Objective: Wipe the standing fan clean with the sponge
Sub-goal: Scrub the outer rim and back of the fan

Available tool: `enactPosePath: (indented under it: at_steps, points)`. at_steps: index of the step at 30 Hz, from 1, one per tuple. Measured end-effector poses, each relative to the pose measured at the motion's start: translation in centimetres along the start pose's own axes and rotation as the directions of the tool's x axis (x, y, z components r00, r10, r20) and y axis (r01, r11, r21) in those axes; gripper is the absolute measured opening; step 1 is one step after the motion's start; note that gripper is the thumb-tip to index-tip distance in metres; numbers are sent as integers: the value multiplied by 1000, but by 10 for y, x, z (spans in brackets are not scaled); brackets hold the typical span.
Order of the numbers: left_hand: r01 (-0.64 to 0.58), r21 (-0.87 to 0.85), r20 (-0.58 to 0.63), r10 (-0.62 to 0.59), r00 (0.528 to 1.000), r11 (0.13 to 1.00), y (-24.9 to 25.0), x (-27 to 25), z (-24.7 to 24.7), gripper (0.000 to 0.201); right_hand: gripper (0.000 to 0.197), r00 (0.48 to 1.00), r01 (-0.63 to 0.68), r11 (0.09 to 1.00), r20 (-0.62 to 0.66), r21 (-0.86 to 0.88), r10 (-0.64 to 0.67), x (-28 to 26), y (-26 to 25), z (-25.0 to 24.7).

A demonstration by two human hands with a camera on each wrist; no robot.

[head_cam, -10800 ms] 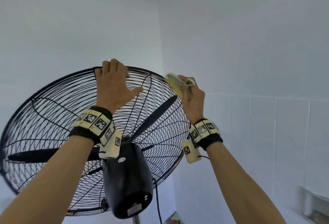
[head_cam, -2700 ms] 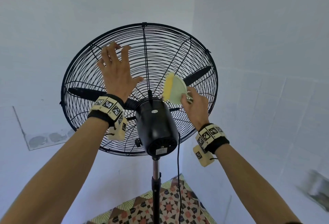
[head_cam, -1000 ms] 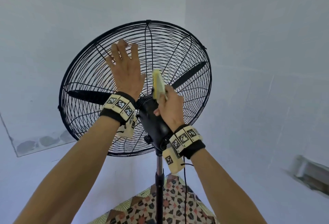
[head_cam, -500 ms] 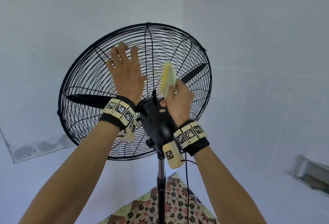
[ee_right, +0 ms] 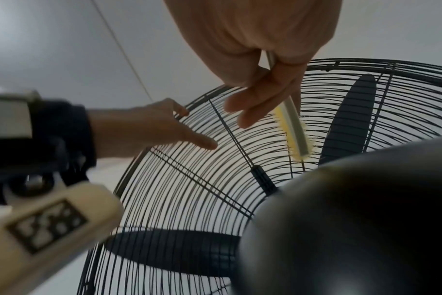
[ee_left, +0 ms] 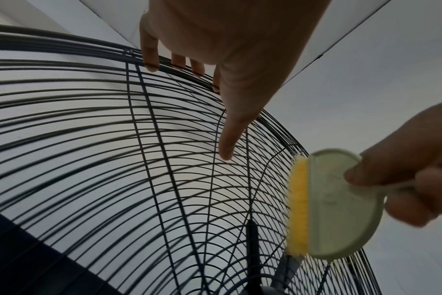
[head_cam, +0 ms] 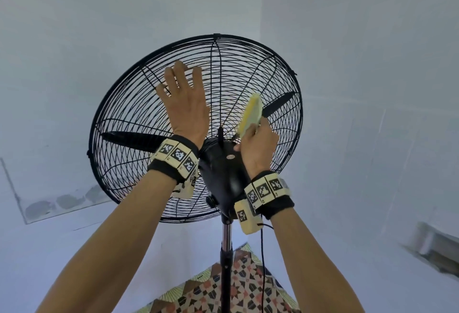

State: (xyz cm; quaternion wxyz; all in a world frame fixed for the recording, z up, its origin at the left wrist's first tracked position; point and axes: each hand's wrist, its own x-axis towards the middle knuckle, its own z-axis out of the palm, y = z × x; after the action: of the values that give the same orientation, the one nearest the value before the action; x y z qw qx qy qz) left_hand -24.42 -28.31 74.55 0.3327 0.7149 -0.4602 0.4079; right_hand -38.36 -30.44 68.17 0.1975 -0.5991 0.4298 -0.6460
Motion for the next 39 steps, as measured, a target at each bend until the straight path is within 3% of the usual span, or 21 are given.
enactPosePath:
  at_steps: [5,8,12,16,20,22,24,26,29,32,35,37,39]
  points:
    - [30,57,41,-32,999,998,4,5,1,91,21,966,122,989,219,81,-137,-2,-8,6]
    - [13,25,32,-14,999,1000,0,3,-3,92,41,954,137,978,246,158,-173,-3,-8,9]
    - [7,3,31,-7,999,1000,-1,1,-6,91,42,898,279,937,288,208,-331,-13,1,8]
    - [-2,2,16,2,1000,1000,-3,1,-6,89,32,876,465,883,114,61,-469,-7,8,7]
    - [-11,8,5,11,1000,1000,-3,1,-7,89,32,799,561,776,-56,-289,-599,3,14,13]
    - [-19,15,8,19,1000,1000,-4,2,-8,89,35,820,529,819,-114,-220,-561,6,16,9]
    - [-31,13,3,31,1000,999,-5,3,-8,90,34,862,436,898,-257,-66,-437,12,16,1]
    - [-38,-3,-1,38,999,999,-5,3,-6,90,29,873,356,934,-346,-32,-345,19,17,0]
    - [-44,-18,-3,44,999,999,-5,4,-5,89,33,892,415,909,-182,-26,-413,10,7,15]
    - [-29,-43,-10,28,1000,999,-7,6,-5,89,34,867,494,860,-2,126,-498,0,2,21]
    - [-42,-51,-28,40,999,998,-12,4,-5,89,30,917,365,917,-228,158,-326,12,10,14]
    - [-55,-44,-39,53,998,998,-12,3,-6,89,30,894,309,946,-369,95,-255,17,15,10]
    - [-53,-37,-36,51,998,998,-10,3,-6,89,31,908,328,942,-301,73,-293,13,13,13]
